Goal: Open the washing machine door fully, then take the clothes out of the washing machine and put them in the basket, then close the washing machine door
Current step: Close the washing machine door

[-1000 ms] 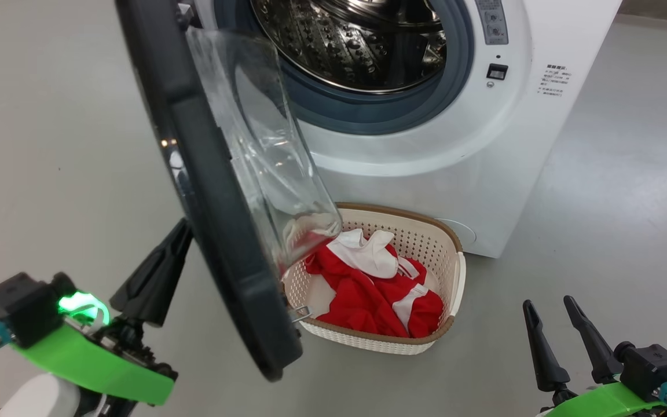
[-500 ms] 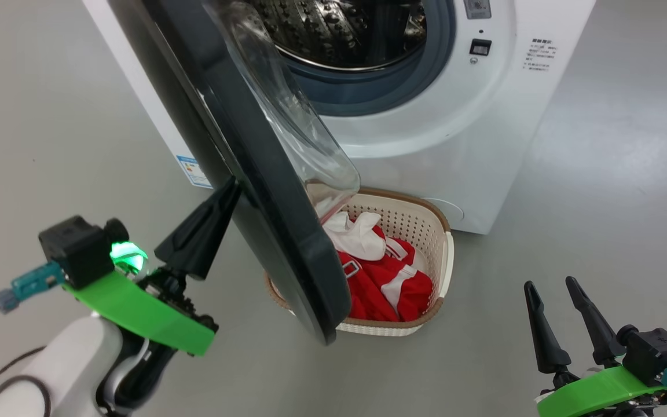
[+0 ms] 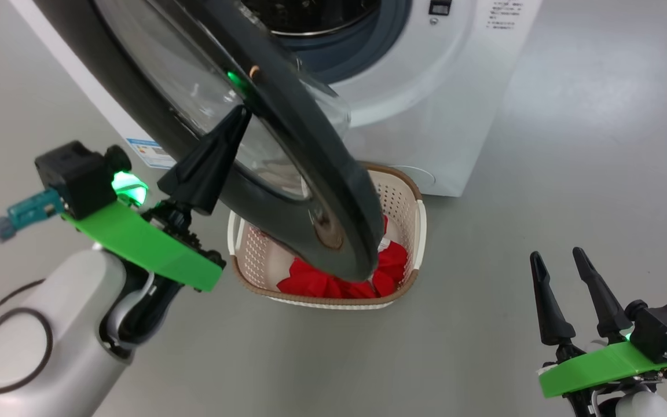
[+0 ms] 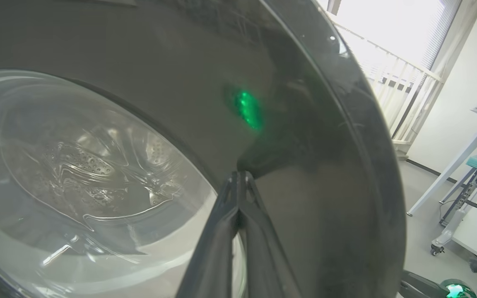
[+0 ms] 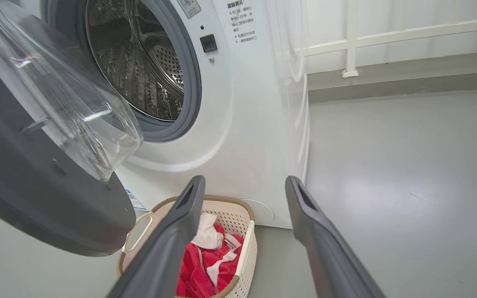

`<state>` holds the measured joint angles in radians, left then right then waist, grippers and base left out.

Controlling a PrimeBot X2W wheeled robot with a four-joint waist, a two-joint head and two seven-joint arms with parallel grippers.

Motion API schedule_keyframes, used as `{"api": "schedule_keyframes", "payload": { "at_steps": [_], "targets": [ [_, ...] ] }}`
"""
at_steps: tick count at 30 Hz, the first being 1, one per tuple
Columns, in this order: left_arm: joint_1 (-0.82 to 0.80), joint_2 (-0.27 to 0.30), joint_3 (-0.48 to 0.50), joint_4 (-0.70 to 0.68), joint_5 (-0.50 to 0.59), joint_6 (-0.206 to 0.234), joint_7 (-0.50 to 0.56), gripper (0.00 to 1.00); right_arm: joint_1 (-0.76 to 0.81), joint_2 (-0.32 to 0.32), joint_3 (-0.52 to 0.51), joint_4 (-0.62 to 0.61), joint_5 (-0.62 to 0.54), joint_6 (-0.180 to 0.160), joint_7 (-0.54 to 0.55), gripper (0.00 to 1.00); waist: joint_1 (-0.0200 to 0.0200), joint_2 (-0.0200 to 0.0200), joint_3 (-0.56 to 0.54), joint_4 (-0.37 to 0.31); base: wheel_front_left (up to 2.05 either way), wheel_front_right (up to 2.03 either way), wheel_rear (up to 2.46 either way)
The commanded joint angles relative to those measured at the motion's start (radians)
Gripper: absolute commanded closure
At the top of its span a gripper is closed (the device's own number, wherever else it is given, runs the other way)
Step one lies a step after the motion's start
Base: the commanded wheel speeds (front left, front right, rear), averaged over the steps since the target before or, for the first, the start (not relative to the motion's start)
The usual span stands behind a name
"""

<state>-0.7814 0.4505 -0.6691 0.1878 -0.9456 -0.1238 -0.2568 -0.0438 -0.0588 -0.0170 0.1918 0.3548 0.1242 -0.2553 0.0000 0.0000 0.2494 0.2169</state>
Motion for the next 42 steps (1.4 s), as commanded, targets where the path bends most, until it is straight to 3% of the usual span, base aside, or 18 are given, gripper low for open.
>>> {"api": "schedule_keyframes", "payload": {
  "at_steps": [1, 25, 42],
  "targets": [
    [-0.057, 0.022, 0.031, -0.016, -0.009, -0.007, -0.005, 1.00, -0.032, -0.001, 0.023, -0.027, -0.011, 0.007, -0.006, 0.00, 0.0000, 0.0000, 0.031, -0.031, 0.00, 0.00, 0.00],
    [-0.389, -0.010, 0.063, 0.249, -0.004, -0.007, -0.005, 1.00, -0.113, 0.008, 0.035, -0.042, 0.039, 0.007, -0.006, 0.00, 0.0000, 0.0000, 0.175, -0.197, 0.00, 0.00, 0.00],
    [-0.451, 0.004, 0.072, 0.340, 0.010, -0.007, -0.005, 1.00, -0.123, 0.008, 0.031, -0.050, 0.058, 0.007, -0.006, 0.00, 0.0000, 0.0000, 0.195, -0.235, 0.00, 0.00, 0.00]
  ]
}}
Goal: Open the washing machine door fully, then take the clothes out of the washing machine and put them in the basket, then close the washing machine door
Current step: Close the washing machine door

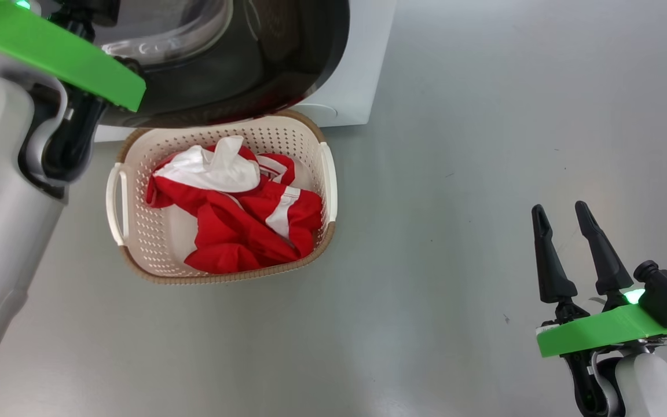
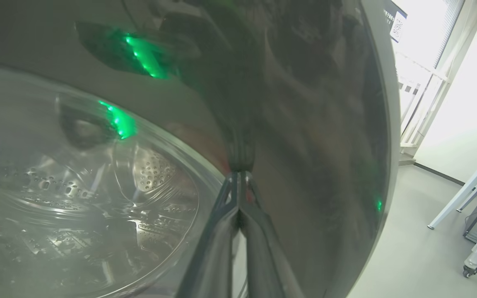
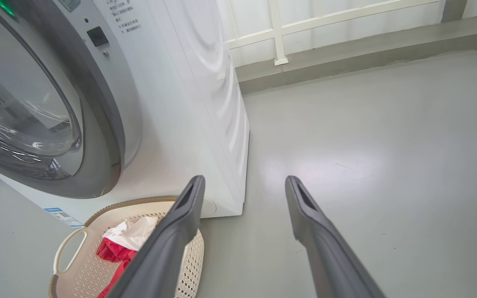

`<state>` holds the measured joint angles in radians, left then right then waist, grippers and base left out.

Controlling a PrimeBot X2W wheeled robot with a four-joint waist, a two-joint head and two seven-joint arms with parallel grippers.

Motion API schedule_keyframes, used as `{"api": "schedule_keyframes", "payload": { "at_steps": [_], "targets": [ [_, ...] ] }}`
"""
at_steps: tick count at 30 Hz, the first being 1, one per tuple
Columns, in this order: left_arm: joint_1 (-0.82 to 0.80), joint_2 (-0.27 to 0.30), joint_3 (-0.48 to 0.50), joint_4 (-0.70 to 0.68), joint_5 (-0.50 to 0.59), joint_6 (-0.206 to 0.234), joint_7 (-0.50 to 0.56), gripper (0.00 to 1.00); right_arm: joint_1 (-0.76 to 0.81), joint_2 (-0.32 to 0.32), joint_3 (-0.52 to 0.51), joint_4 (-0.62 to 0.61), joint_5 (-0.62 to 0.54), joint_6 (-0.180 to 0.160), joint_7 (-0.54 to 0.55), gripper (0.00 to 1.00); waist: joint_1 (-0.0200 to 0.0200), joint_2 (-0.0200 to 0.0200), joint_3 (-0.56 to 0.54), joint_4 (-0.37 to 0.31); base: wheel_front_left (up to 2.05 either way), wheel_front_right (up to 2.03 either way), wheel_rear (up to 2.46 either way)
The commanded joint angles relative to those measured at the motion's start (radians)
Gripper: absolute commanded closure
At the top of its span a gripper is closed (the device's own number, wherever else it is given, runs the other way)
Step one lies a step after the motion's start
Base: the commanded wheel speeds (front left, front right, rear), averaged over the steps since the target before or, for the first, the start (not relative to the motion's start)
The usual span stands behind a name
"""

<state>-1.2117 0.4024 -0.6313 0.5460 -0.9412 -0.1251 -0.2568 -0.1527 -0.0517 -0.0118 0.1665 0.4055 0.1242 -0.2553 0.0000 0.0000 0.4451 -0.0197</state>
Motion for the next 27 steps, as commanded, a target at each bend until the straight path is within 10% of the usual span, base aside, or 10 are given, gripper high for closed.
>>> {"api": "schedule_keyframes", "payload": {
  "at_steps": [1, 27],
  "targets": [
    [-0.013, 0.051, 0.038, -0.020, 0.003, -0.006, -0.005, 1.00, -0.012, 0.001, 0.024, -0.024, 0.007, 0.007, -0.006, 0.00, 0.0000, 0.0000, -0.004, 0.005, 0.00, 0.00, 0.00],
    [0.496, -0.031, 0.277, -0.115, 0.154, -0.006, -0.005, 1.00, 0.066, 0.000, 0.010, 0.004, -0.068, 0.007, -0.006, 0.00, 0.0000, 0.0000, -0.192, 0.105, 0.00, 0.00, 0.00]
  ]
}}
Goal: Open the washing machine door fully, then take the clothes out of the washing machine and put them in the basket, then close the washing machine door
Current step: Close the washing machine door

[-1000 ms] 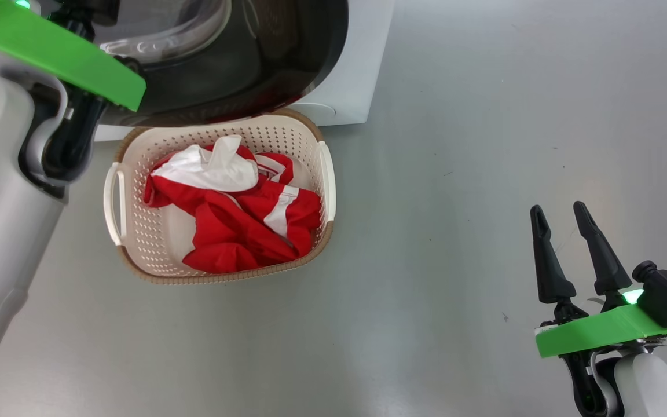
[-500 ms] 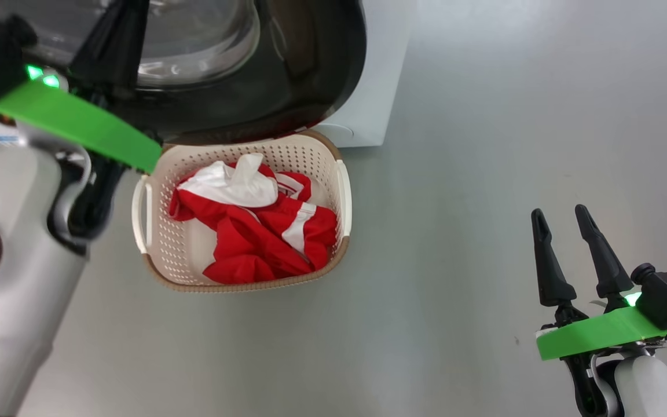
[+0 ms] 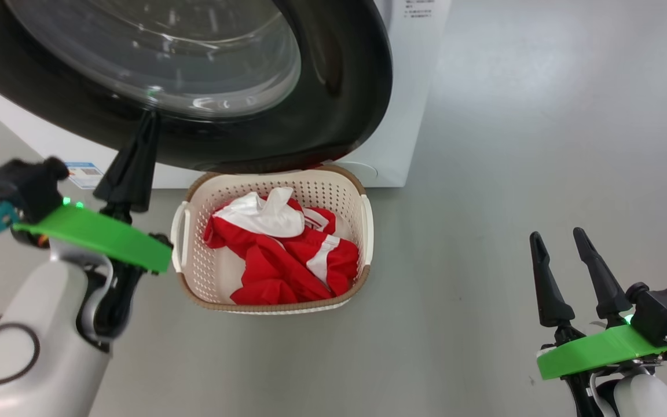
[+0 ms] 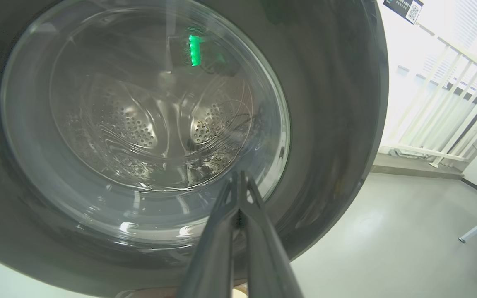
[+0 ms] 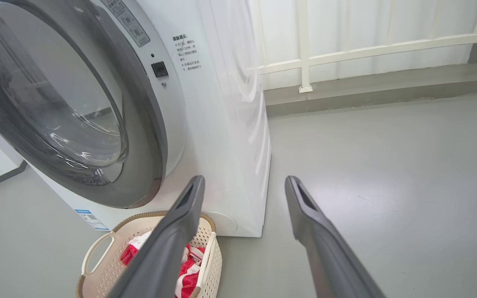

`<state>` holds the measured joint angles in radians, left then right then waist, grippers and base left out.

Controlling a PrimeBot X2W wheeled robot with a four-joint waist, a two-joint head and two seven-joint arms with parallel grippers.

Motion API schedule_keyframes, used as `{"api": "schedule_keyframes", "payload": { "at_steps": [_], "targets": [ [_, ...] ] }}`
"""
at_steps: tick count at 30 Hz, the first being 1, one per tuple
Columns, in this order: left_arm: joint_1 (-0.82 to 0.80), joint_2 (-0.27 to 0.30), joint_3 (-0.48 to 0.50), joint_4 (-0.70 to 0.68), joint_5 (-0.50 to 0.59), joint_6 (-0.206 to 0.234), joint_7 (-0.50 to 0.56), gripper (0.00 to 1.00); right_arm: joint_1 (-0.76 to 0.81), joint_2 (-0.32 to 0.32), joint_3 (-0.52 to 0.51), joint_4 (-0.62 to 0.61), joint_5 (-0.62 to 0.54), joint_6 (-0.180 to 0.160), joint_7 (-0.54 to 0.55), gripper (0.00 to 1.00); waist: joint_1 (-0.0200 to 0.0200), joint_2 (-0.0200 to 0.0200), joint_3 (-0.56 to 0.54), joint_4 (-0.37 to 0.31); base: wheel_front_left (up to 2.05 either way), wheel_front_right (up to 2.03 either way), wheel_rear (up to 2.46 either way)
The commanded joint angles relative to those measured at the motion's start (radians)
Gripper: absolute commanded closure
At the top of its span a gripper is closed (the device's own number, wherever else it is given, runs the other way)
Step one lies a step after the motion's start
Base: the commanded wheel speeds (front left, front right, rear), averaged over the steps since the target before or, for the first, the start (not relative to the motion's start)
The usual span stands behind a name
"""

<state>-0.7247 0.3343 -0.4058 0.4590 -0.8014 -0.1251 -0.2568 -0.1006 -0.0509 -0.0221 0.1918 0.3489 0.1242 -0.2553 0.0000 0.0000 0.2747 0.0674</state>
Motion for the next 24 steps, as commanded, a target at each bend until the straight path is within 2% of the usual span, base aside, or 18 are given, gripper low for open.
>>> {"api": "schedule_keyframes", "payload": {
  "at_steps": [1, 4, 7, 9, 11, 13, 16, 17, 19, 22, 24],
  "targets": [
    [0.029, 0.033, 0.061, -0.033, 0.020, -0.006, -0.005, 1.00, 0.017, -0.001, 0.019, -0.020, -0.012, 0.007, -0.006, 0.00, 0.0000, 0.0000, -0.027, 0.022, 0.00, 0.00, 0.00],
    [0.092, 0.025, 0.089, -0.037, 0.034, -0.006, -0.005, 1.00, 0.029, -0.001, 0.021, -0.016, -0.011, 0.007, -0.006, 0.00, 0.0000, 0.0000, -0.045, 0.029, 0.00, 0.00, 0.00],
    [0.153, 0.019, 0.125, -0.036, 0.044, -0.006, -0.005, 0.91, 0.041, -0.001, 0.023, -0.013, -0.008, 0.007, -0.006, 0.00, 0.0000, 0.0000, -0.064, 0.033, 0.00, 0.00, 0.00],
    [0.191, 0.014, 0.151, -0.039, 0.049, -0.006, -0.005, 0.82, 0.050, -0.001, 0.023, -0.012, -0.007, 0.007, -0.006, 0.00, 0.0000, 0.0000, -0.077, 0.036, 0.00, 0.00, 0.00],
    [0.210, 0.012, 0.164, -0.042, 0.051, -0.006, -0.005, 0.79, 0.054, -0.001, 0.023, -0.011, -0.006, 0.007, -0.006, 0.00, 0.0000, 0.0000, -0.082, 0.037, 0.00, 0.00, 0.00],
    [0.246, 0.009, 0.185, -0.051, 0.061, -0.006, -0.005, 0.68, 0.063, -0.001, 0.023, -0.010, -0.005, 0.007, -0.006, 0.00, 0.0000, 0.0000, -0.093, 0.040, 0.00, 0.00, 0.00],
    [0.297, 0.006, 0.208, -0.061, 0.086, -0.006, -0.005, 0.62, 0.075, -0.003, 0.021, -0.008, -0.002, 0.007, -0.006, 0.00, 0.0000, 0.0000, -0.110, 0.045, 0.00, 0.00, 0.00],
    [0.314, 0.006, 0.213, -0.064, 0.095, -0.006, -0.005, 0.54, 0.079, -0.003, 0.022, -0.008, -0.001, 0.007, -0.006, 0.00, 0.0000, 0.0000, -0.115, 0.046, 0.00, 0.00, 0.00],
    [0.347, 0.001, 0.228, -0.070, 0.107, -0.006, -0.005, 0.47, 0.086, -0.005, 0.021, -0.006, 0.000, 0.007, -0.006, 0.00, 0.0000, 0.0000, -0.126, 0.048, 0.00, 0.00, 0.00],
    [0.393, -0.001, 0.244, -0.075, 0.133, -0.006, -0.005, 0.15, 0.097, -0.007, 0.023, -0.002, 0.003, 0.007, -0.006, 0.00, 0.0000, 0.0000, -0.145, 0.050, 0.00, 0.00, 0.00],
    [0.423, -0.003, 0.253, -0.078, 0.151, -0.006, -0.005, 0.05, 0.105, -0.009, 0.027, 0.001, 0.005, 0.007, -0.006, 0.00, 0.0000, 0.0000, -0.159, 0.049, 0.00, 0.00, 0.00]
  ]
}}
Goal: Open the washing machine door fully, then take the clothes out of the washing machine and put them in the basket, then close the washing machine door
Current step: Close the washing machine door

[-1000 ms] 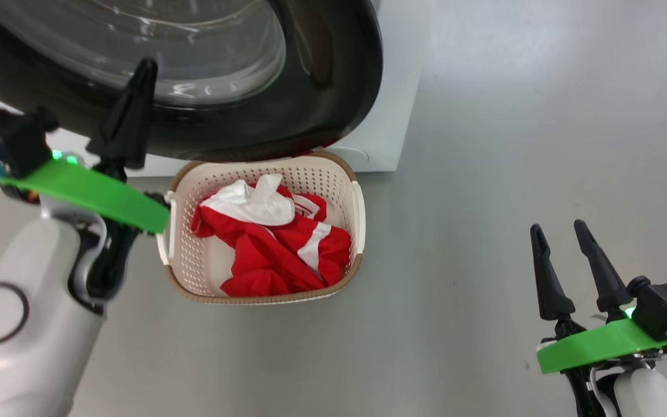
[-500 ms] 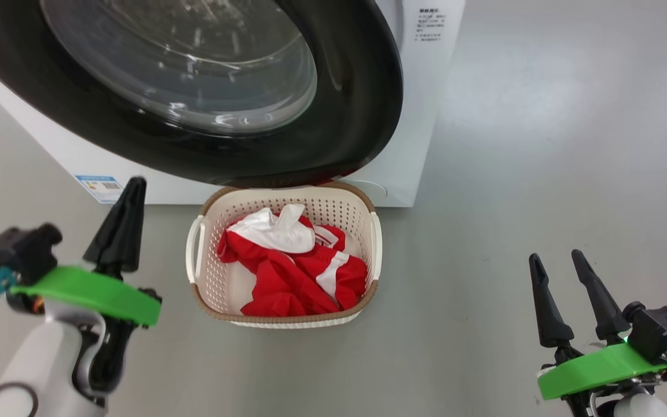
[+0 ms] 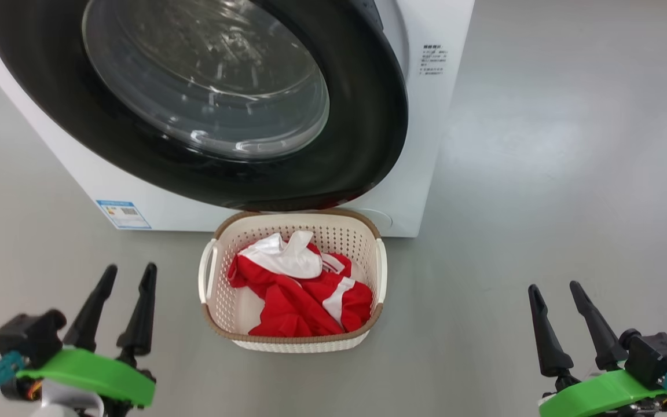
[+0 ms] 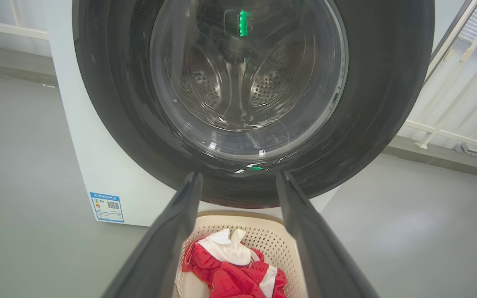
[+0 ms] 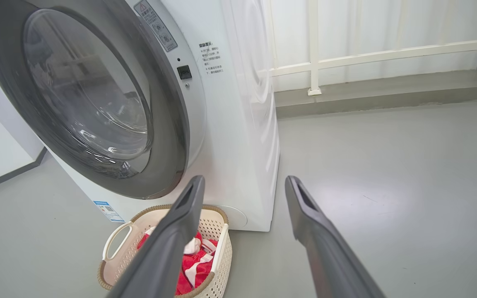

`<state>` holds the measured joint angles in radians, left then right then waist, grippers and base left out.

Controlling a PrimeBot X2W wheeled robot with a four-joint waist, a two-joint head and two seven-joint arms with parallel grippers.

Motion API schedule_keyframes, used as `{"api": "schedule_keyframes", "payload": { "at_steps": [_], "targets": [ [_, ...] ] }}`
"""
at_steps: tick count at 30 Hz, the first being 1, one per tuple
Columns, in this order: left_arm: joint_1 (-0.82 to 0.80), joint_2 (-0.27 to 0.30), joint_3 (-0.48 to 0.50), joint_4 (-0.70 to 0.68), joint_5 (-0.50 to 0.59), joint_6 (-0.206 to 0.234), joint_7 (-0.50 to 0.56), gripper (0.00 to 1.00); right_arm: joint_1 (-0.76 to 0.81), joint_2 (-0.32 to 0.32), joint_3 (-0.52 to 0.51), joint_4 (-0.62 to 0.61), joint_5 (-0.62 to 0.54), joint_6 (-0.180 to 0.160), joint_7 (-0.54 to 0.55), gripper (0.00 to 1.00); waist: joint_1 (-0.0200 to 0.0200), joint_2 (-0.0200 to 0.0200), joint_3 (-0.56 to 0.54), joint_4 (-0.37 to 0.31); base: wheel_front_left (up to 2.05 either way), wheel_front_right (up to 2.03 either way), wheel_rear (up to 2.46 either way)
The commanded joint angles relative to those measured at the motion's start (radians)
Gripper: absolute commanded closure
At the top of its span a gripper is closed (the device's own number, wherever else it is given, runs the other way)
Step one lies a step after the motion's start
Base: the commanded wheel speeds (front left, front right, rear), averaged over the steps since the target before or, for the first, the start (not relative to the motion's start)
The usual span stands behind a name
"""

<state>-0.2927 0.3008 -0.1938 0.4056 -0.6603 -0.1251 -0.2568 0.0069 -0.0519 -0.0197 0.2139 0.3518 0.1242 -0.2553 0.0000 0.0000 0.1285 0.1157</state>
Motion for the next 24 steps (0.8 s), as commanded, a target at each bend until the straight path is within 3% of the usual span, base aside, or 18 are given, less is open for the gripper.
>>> {"api": "schedule_keyframes", "payload": {
  "at_steps": [1, 24],
  "targets": [
    [0.007, 0.029, 0.046, -0.028, 0.016, -0.006, -0.005, 0.01, 0.002, -0.009, 0.026, -0.020, 0.004, 0.007, -0.006, 0.00, 0.0000, 0.0000, -0.020, -0.001, 0.00, 0.00, 0.00],
    [0.303, -0.051, 0.286, -0.126, 0.235, -0.006, -0.005, 0.00, 0.114, -0.021, 0.013, -0.030, 0.016, 0.007, -0.006, 0.00, 0.0000, 0.0000, -0.118, -0.036, 0.00, 0.00, 0.00]
  ]
}}
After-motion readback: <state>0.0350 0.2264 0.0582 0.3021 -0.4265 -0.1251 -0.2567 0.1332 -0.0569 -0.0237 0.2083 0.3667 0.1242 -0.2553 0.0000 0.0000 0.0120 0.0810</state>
